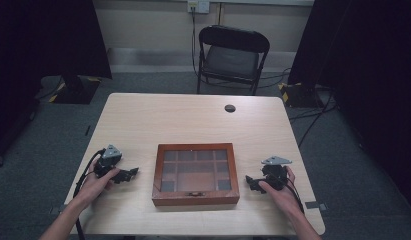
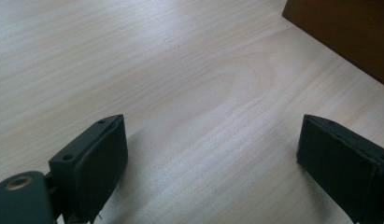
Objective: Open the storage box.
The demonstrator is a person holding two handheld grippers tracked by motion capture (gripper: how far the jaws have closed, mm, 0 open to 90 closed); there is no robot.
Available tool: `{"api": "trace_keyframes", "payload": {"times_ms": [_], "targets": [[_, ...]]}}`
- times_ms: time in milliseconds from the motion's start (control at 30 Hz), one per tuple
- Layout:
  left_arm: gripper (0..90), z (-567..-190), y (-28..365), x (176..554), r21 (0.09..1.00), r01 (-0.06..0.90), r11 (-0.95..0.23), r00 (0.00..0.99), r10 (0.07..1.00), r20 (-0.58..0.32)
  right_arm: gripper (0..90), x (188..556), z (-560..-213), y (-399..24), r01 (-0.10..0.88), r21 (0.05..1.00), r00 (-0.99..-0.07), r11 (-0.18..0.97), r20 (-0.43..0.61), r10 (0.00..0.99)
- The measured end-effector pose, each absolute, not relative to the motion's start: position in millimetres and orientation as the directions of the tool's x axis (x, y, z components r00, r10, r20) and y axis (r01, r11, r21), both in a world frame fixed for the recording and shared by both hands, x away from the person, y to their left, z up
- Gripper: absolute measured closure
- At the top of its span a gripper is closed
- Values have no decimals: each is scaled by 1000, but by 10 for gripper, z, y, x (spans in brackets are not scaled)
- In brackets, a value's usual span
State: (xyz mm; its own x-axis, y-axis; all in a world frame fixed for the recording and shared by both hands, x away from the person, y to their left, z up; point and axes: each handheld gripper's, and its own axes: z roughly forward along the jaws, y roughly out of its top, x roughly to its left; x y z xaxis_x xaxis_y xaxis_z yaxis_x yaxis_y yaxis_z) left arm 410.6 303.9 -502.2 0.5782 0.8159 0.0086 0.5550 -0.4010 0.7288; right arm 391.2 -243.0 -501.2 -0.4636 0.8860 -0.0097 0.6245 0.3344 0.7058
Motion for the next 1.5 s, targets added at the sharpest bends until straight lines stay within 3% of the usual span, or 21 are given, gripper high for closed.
{"api": "trace_keyframes", "payload": {"times_ms": [167,267,333,400,700,1000,1133,1500], "targets": [[83,-5021,3040,4107,728,555,-404,580,815,10,21,3929,-4982,-2431,639,687,-470,346,-9,883],[83,-5022,3039,4107,729,555,-401,578,816,8,195,3948,-4911,-2449,652,684,-456,326,11,890],[83,-5021,3040,4107,728,555,-404,580,815,10,140,3949,-4860,-2457,663,678,-470,318,46,881],[83,-5023,3038,4107,729,556,-400,579,815,6,221,3946,-4792,-2454,672,678,-466,299,72,882],[83,-5021,3040,4107,727,555,-404,580,815,10,229,3954,-4588,-2376,660,681,-509,317,96,855],[83,-5022,3039,4107,729,555,-401,578,816,9,334,3936,-4384,-2361,645,717,-536,263,180,825],[83,-5022,3039,4107,729,555,-402,579,815,9,428,3907,-4315,-2305,624,734,-564,269,186,804],[83,-5022,3039,4107,729,555,-401,578,816,8,508,3811,-4085,-2106,564,773,-642,291,189,743]]}}
